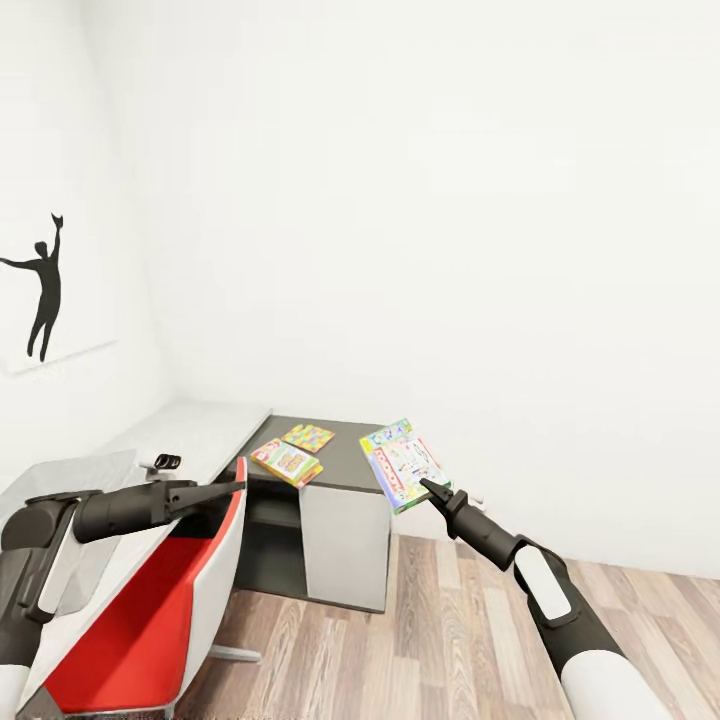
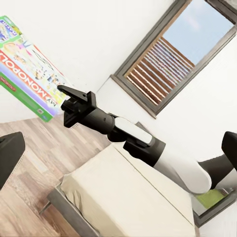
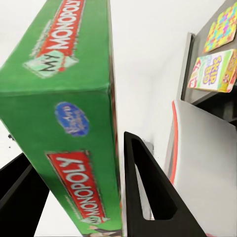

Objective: Put all the toys in the child's room - the three board games (two on the bed and one on the table), the two jigsaw puzzles on the table, and the tennis ball on the table - inside the toy box on the table in the child's room.

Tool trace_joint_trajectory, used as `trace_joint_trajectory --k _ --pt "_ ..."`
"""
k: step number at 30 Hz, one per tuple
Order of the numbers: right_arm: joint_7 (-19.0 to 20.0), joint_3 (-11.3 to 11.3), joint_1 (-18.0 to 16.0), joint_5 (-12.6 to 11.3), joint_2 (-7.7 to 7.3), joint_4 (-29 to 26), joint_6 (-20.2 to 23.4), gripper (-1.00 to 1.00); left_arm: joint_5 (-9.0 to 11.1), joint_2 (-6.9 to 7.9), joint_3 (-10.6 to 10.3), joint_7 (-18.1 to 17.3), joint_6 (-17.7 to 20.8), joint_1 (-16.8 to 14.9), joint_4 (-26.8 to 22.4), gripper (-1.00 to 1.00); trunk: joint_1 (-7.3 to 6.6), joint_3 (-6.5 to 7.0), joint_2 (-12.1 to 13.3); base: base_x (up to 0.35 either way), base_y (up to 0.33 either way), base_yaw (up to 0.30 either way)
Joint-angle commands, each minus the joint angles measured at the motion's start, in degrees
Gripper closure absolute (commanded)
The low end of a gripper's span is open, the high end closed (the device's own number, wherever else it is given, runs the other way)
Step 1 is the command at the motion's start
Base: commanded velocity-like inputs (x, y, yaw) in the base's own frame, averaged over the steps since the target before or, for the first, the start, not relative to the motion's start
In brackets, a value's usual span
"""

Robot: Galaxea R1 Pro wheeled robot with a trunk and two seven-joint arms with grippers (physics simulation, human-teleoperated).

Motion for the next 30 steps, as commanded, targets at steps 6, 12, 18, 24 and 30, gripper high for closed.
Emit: trace_joint_trajectory --k 6,12,18,24,30 --pt "0.0 -0.1 0.0 -0.5 0.03 0.0 0.5 1.0 -0.1 -0.04 0.0 -0.2 0.6 0.0 0.0 -1.0 0.02 -0.02 0.0 0.0 0.0 0.291" --pt "0.1 0.0 0.0 -0.5 0.03 -0.1 0.5 1.0 -0.1 -0.07 0.1 -0.2 0.6 0.0 0.0 -1.0 0.02 -0.02 0.0 0.021 -0.011 0.182" --pt "0.1 -0.1 0.0 -0.5 0.02 -0.1 0.5 1.0 0.1 0.04 0.6 -0.2 0.3 0.2 0.0 -1.0 0.02 -0.02 0.0 0.141 -0.103 0.014" --pt "0.1 -0.1 0.0 -0.5 0.03 -0.2 0.5 1.0 0.0 -0.13 1.5 -0.2 0.2 0.3 0.0 -1.0 0.02 -0.02 0.0 0.04 -0.005 0.052" --pt "0.1 -0.1 0.0 -0.5 0.03 -0.2 0.5 1.0 0.0 -0.17 1.6 -0.2 -0.6 0.3 0.0 -1.0 0.02 -0.02 0.0 0.226 -0.046 0.259"
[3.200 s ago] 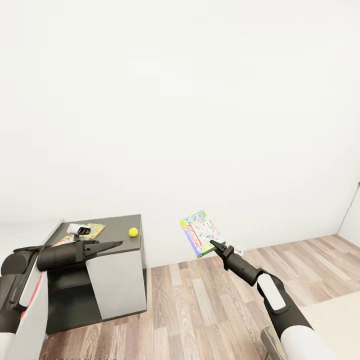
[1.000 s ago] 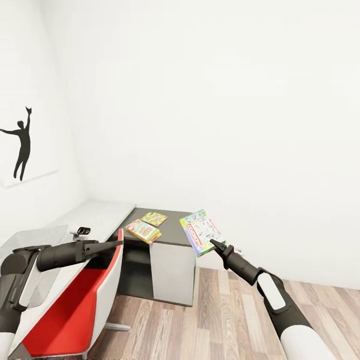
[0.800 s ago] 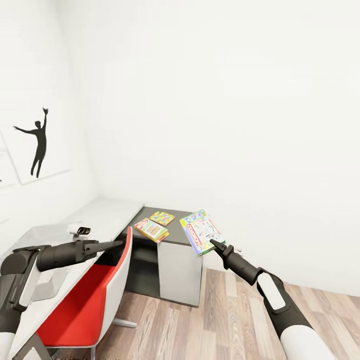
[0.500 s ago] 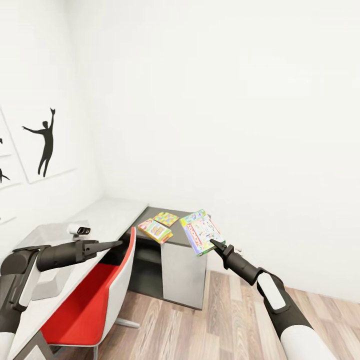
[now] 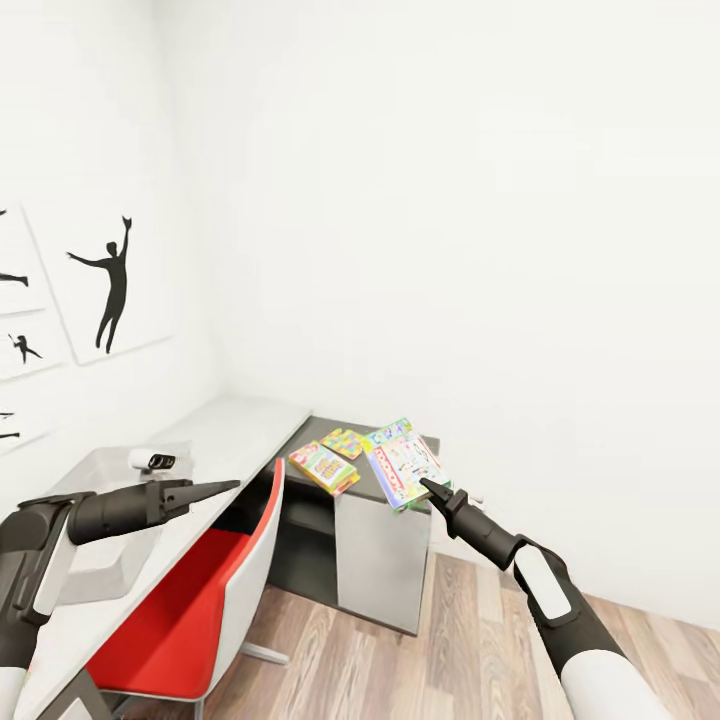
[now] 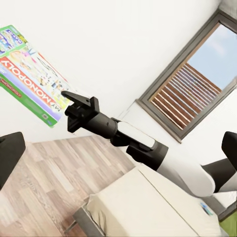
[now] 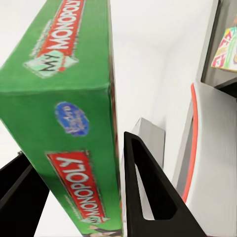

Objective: Put all the toys in the child's room - the three board games (two on the bed and one on the table), the two jigsaw puzzles on the table, and the tennis ball on the table - inside the toy box on the table in the child's room.

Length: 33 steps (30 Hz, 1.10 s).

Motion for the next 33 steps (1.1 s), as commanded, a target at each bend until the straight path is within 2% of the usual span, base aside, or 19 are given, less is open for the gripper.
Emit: trace_joint_trajectory --k 1,19,33 --pt "0.1 -0.1 0.0 -0.3 0.0 0.0 0.4 1.0 -0.1 0.0 0.0 -0.2 0.5 0.0 0.0 -1.0 0.05 -0.02 0.0 0.281 -0.088 0.285" --pt "0.0 0.1 0.0 -0.3 0.0 0.0 0.4 1.0 0.0 -0.02 0.1 -0.2 0.3 0.0 0.0 -1.0 0.05 -0.02 0.0 0.282 -0.076 0.29" --pt "0.0 0.1 0.0 -0.3 0.0 0.0 0.4 1.0 -0.1 -0.18 0.0 -0.2 0.3 0.0 0.0 -1.0 0.05 -0.02 0.0 0.139 -0.001 0.29"
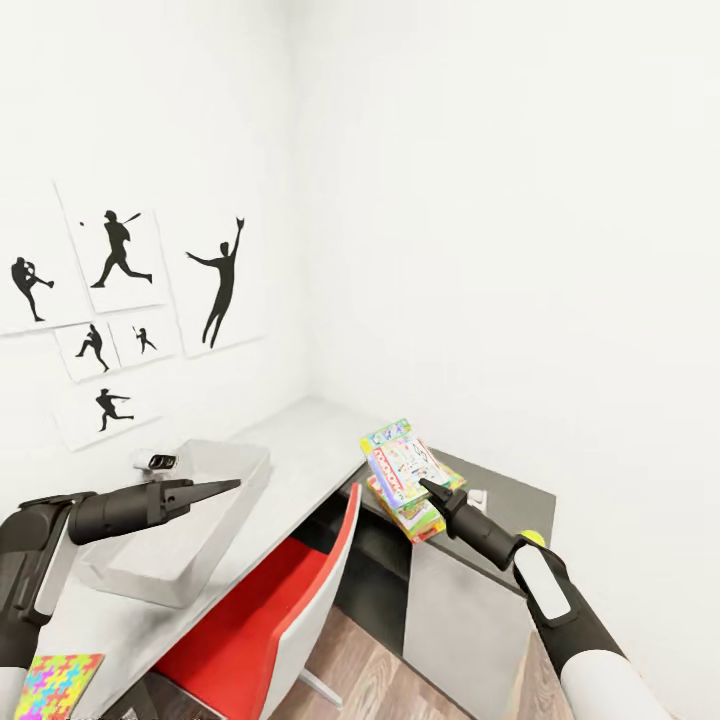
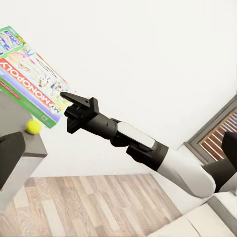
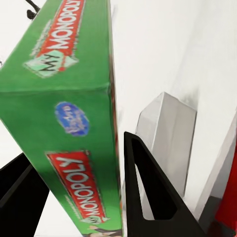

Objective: Put all the toys in the child's room - the three board games (two on the bed and one on the table), the two jigsaw puzzles on the table, and the tennis ball on the table - inside the toy box on the table in the child's room.

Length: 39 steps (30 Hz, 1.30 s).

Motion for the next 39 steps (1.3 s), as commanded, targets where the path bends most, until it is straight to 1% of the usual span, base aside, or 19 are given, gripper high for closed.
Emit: trace_joint_trajectory --k 1,39 --pt "0.0 -0.1 0.0 -0.4 0.01 0.0 0.5 1.0 -0.1 0.0 0.0 -0.2 0.6 0.0 0.0 -1.0 0.03 -0.02 0.0 0.124 0.0 0.29" --pt "0.0 0.1 0.0 -0.4 0.01 0.0 0.5 1.0 -0.1 -0.01 0.0 -0.2 0.6 0.0 0.0 -1.0 0.03 -0.02 0.0 0.135 0.0 0.289"
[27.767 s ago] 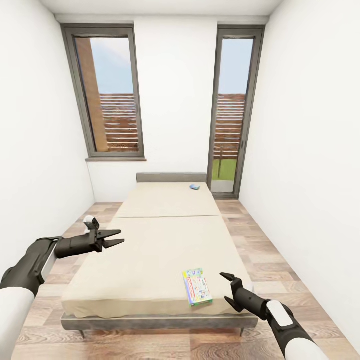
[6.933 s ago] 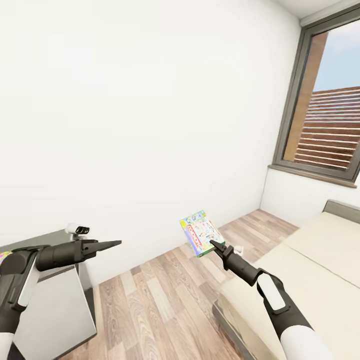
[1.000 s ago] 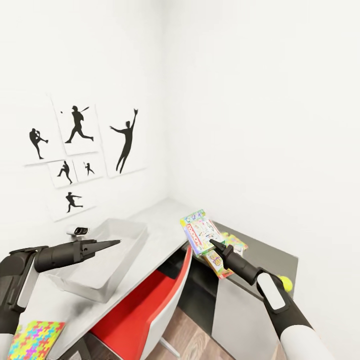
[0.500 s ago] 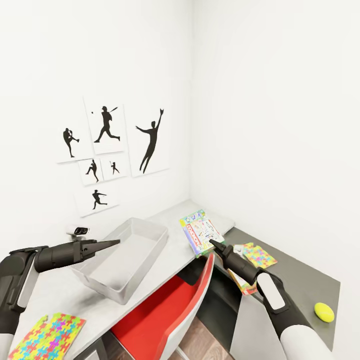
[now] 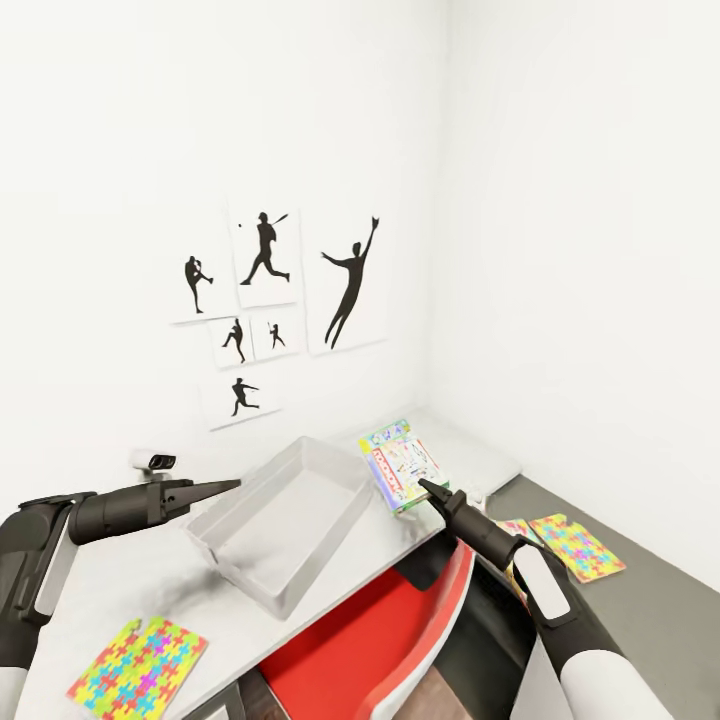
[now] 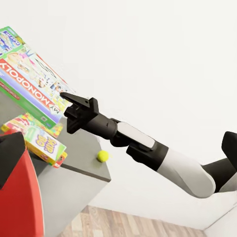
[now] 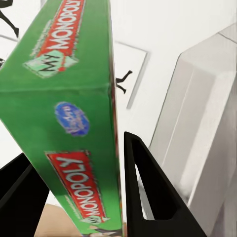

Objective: Put all the toys in the child's room - the three board games (two on the bed and one on the table), the two jigsaw puzzles on the table, and the tennis ball on the table - inside the toy box on the table in the child's room.

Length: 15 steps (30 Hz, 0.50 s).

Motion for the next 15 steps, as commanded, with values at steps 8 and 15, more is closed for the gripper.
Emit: trace_joint_trajectory --k 8,15 --pt "0.0 -0.1 0.0 -0.4 0.06 0.0 0.5 1.0 -0.1 0.15 0.1 -0.2 0.6 0.0 0.0 -1.0 0.03 -0.02 0.0 0.136 0.0 0.281" --pt "0.0 -0.1 0.0 -0.4 0.07 0.0 0.5 1.0 -0.1 0.15 0.1 -0.2 0.6 0.0 0.0 -1.0 0.03 -0.02 0.0 0.157 -0.065 0.278"
